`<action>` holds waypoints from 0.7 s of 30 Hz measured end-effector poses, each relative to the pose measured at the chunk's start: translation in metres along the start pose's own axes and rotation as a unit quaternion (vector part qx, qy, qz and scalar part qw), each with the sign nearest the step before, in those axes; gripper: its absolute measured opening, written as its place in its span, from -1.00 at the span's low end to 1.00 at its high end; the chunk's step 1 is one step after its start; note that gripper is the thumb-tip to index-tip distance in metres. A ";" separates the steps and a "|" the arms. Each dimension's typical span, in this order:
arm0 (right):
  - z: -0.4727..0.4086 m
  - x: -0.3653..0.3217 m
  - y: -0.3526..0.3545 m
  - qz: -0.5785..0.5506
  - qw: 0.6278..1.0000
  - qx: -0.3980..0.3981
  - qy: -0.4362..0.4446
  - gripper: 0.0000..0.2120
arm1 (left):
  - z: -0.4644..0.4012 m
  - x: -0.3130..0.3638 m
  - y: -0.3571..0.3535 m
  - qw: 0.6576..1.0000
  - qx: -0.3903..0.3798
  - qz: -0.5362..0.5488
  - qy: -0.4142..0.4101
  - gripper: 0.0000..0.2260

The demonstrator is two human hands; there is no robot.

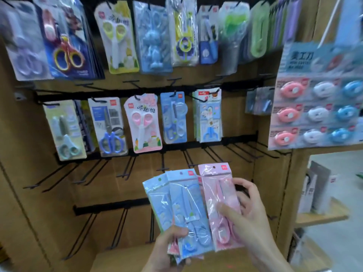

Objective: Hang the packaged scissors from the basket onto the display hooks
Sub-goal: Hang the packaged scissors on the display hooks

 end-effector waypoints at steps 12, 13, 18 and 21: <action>-0.107 -0.136 -0.028 0.036 0.979 0.030 0.197 -0.34 | 0.007 0.064 -0.048 0.996 -0.016 -0.039 -0.079 -0.46; -0.112 -0.139 -0.032 0.045 0.978 0.027 0.201 -0.33 | 0.006 0.069 -0.050 0.996 -0.007 -0.044 -0.081 -0.53; -0.132 -0.148 -0.041 0.061 0.977 0.016 0.202 -0.29 | 0.006 0.090 -0.058 0.995 0.029 -0.057 -0.079 -0.30; -0.141 -0.155 -0.046 0.063 0.975 -0.003 0.214 -0.27 | 0.006 0.098 -0.064 0.994 0.034 -0.059 -0.082 -0.40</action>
Point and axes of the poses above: each hand's wrist, its own z-axis away from the middle knuckle, its own y-axis out of the back of the hand, x = y × z, the point moved 8 cm from there along -z, towards the middle knuckle, and after that the axes turned 7 degrees about x, right-handed, at the moved point
